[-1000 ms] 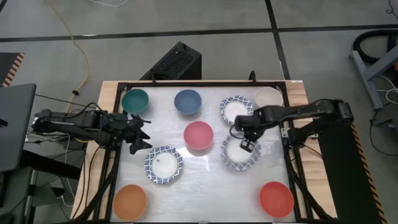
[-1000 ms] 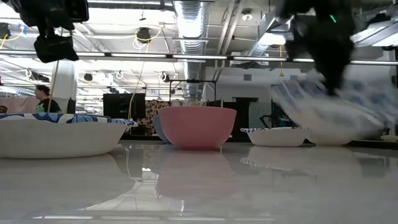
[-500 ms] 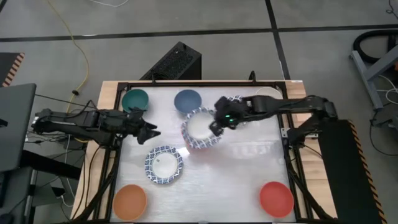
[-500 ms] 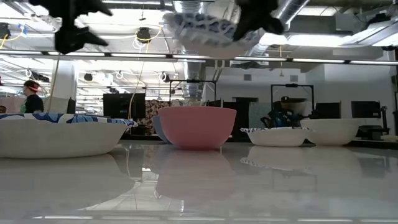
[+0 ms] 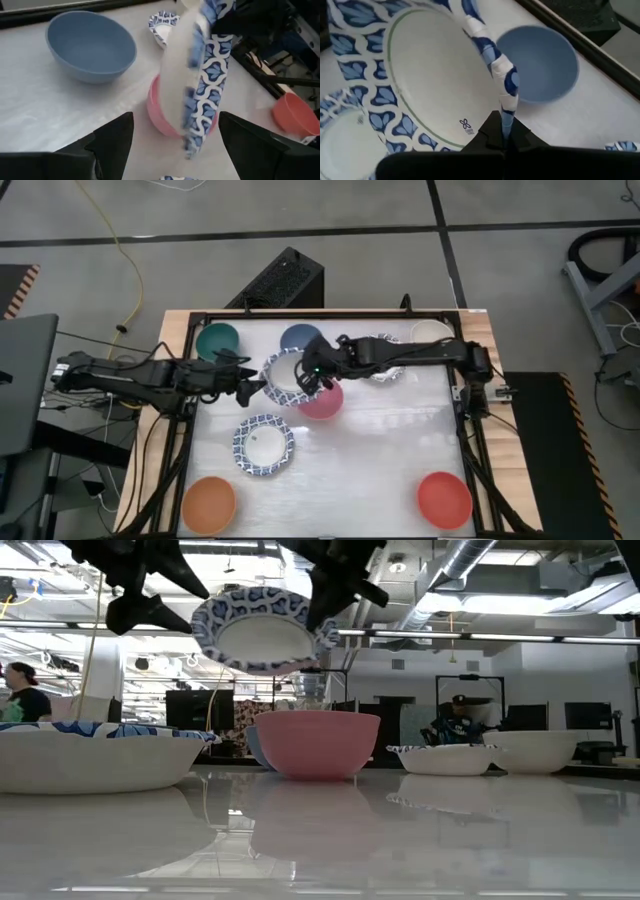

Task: Nest bowls inside each other
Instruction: Stack the bottom right patterned white paper bowl on top of the bottom left patterned white paper bowl

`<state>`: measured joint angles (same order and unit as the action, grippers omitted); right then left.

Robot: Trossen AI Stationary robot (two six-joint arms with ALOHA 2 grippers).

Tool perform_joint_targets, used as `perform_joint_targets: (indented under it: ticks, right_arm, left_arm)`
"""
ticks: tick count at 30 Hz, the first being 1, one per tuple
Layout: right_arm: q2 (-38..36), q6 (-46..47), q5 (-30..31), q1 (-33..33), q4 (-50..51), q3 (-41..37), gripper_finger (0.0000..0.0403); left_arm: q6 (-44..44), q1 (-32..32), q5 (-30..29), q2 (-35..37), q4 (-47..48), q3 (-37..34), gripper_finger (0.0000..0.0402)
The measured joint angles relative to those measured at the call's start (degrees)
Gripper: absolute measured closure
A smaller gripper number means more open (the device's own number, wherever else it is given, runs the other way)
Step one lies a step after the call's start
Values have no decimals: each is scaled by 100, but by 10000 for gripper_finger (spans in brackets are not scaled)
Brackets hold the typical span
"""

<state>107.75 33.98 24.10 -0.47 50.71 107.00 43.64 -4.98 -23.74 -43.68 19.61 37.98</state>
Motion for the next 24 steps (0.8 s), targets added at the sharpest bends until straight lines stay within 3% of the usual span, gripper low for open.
perform_joint_targets:
  ticks: [6, 10, 18, 24]
  right_arm:
    - [30, -149, -149, -87, -265, 137, 398]
    - [-12, -147, -168, -81, -252, 138, 397]
    - [-14, -156, -438, -83, -277, 138, 388]
    - [-17, -380, -487, -78, -313, 138, 324]
  left_arm:
    - [-64, -1, -191, -281, -183, 0, 122]
    - [-12, 1, -351, -433, -208, 0, 148]
    - [67, 1, -617, -498, -266, 0, 283]
    - [91, 3, -568, -498, -219, 0, 389]
